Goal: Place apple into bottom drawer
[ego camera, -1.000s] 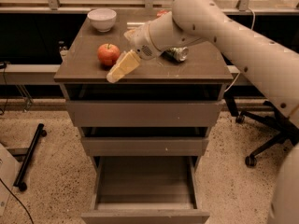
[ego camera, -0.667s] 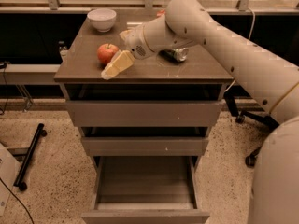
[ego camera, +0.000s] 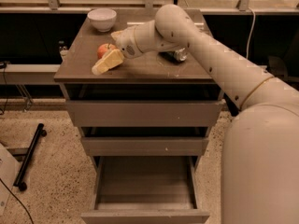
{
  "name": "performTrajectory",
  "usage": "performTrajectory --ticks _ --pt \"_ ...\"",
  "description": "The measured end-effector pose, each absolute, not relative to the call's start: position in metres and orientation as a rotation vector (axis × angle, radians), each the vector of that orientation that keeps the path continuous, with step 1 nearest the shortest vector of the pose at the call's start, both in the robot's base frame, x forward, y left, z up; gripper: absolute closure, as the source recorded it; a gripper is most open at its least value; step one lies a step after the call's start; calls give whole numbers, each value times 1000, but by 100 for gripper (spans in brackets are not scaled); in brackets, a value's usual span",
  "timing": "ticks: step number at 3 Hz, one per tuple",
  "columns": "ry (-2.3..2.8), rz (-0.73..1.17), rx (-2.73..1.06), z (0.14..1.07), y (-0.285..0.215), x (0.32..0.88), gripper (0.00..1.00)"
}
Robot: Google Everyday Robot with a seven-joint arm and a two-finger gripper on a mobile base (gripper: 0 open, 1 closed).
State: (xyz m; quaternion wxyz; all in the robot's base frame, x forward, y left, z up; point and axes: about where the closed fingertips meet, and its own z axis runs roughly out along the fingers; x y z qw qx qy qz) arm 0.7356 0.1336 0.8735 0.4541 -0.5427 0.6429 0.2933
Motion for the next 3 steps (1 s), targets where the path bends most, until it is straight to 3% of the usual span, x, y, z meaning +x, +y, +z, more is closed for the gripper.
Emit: performTrajectory --ticks 1,3 --pt "1596 773 -1302 863 142 750 0" --pt "1621 814 -1240 851 135 760 49"
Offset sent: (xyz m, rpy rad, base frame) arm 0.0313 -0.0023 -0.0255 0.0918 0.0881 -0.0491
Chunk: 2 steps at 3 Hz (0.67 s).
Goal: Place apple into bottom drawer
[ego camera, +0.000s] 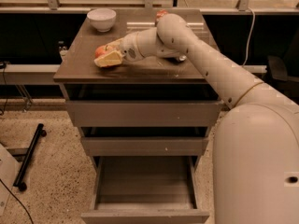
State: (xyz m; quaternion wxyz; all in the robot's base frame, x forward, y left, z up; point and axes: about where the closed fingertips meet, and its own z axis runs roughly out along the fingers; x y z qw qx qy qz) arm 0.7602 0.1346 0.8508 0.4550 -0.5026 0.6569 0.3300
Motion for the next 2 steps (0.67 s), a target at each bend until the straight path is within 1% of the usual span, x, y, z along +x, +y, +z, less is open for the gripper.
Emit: performTrajectory --ticks 1,2 --pt "1607 799 -1277 857 132 756 72" --pt "1556 784 -1370 876 127 732 96"
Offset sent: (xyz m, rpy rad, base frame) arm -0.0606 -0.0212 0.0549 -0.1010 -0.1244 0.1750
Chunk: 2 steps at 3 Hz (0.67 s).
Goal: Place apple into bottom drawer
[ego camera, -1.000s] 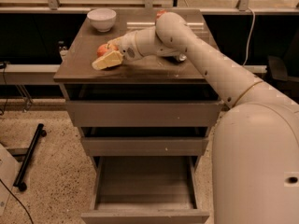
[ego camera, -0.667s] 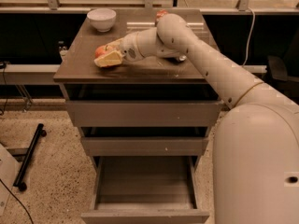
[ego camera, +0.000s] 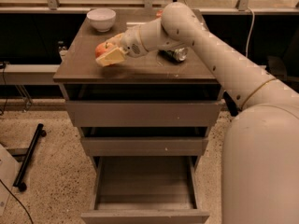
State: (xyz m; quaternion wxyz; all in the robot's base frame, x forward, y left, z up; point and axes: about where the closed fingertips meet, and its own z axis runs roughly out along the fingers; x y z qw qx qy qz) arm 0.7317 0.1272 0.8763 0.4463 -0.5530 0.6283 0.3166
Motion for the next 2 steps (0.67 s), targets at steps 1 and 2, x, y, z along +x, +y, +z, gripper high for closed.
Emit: performTrajectory --ticks 1,2 --pt "1467 783 -1426 900 116 694 100" --pt "1386 802 -1517 901 94 632 100"
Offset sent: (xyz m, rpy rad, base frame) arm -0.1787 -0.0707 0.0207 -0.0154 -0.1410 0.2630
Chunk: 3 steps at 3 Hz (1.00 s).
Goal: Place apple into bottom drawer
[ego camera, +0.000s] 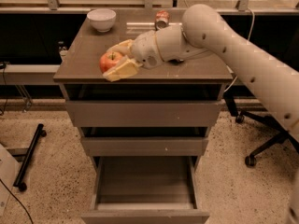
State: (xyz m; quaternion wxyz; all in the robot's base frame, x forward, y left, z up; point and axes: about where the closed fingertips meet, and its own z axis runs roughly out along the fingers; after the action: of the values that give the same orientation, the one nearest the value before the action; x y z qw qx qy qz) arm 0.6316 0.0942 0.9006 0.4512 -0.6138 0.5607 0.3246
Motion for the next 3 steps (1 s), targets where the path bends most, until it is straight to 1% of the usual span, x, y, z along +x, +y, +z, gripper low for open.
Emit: performTrajectory --ticks 1,2,3 --pt "1337 821 -1564 892 68 573 100" --pt "1368 833 -1543 862 47 532 100" --pt "1447 795 -1472 821 38 516 100"
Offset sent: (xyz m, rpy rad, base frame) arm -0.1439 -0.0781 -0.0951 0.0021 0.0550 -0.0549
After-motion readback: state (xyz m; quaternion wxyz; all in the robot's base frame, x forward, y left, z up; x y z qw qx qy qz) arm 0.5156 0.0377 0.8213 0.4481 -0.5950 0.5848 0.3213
